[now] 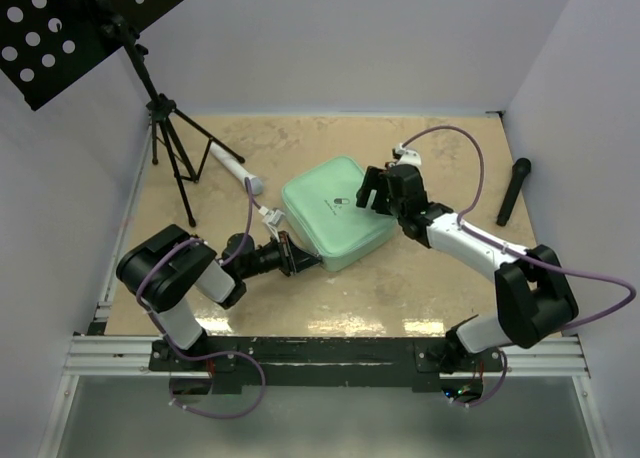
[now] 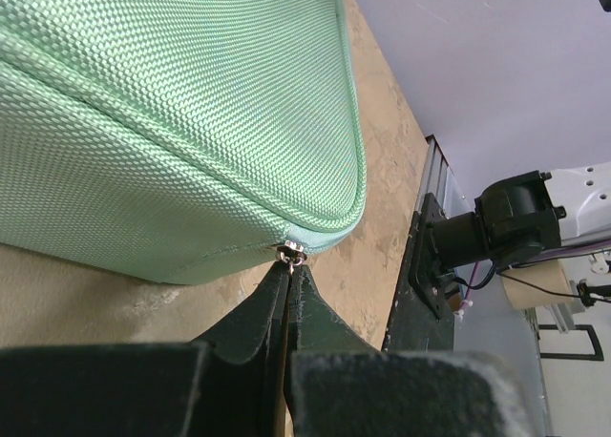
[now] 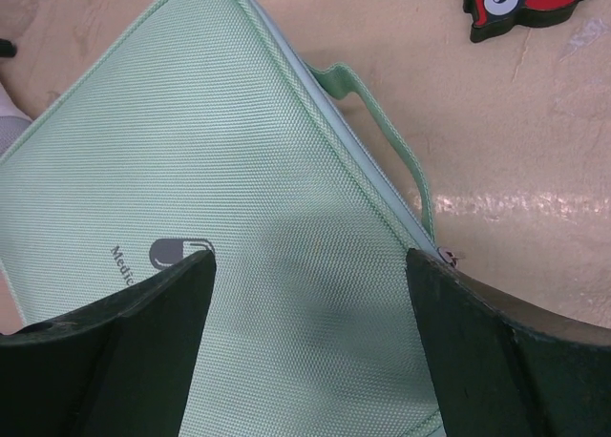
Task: Organize the medicine kit
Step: Zip the medicine box at the center of the board.
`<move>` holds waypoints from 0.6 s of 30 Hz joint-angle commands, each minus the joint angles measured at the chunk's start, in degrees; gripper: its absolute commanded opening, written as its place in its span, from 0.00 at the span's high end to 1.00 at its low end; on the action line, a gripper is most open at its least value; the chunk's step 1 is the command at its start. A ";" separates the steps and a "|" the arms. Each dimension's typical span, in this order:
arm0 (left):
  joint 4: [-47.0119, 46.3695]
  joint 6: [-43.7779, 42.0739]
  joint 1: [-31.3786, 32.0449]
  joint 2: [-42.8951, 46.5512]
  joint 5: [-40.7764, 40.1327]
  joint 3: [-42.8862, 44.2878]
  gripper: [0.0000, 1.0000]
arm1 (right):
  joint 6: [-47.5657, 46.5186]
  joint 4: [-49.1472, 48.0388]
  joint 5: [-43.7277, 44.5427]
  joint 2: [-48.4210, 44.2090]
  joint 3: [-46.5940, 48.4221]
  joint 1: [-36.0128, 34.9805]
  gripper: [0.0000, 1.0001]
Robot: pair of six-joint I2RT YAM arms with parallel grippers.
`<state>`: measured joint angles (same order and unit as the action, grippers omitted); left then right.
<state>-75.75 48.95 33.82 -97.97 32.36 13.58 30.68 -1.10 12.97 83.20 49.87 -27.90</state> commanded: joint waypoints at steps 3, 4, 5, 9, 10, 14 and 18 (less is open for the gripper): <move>-32.98 0.27 0.02 -1.69 3.68 -2.95 1.00 | 1.23 2.68 9.43 -1.20 -1.97 3.91 0.12; -32.98 0.36 0.10 -1.96 3.59 -2.95 1.00 | 1.23 2.77 9.79 -1.02 -1.71 3.99 0.12; -33.06 0.36 0.10 -2.31 3.50 -3.04 1.00 | 1.58 3.30 10.66 -0.85 -1.44 4.08 0.12; -33.06 -0.08 0.02 -3.45 2.89 -4.00 1.00 | 1.23 3.30 10.32 -3.65 -1.53 4.17 0.13; -33.06 -0.17 0.10 -3.89 2.62 -4.18 1.00 | 0.44 3.56 10.23 -4.79 -1.70 4.08 0.14; -33.06 0.00 0.02 -6.70 2.27 -4.09 1.00 | -1.58 2.08 4.36 -9.36 -5.12 3.03 0.19; -33.06 0.27 0.10 -8.81 2.36 -4.00 1.00 | -1.93 1.63 3.38 -13.15 -8.55 0.66 0.19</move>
<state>-80.60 50.13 33.71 -102.19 33.06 12.03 30.52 1.08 17.80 73.56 43.77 -25.36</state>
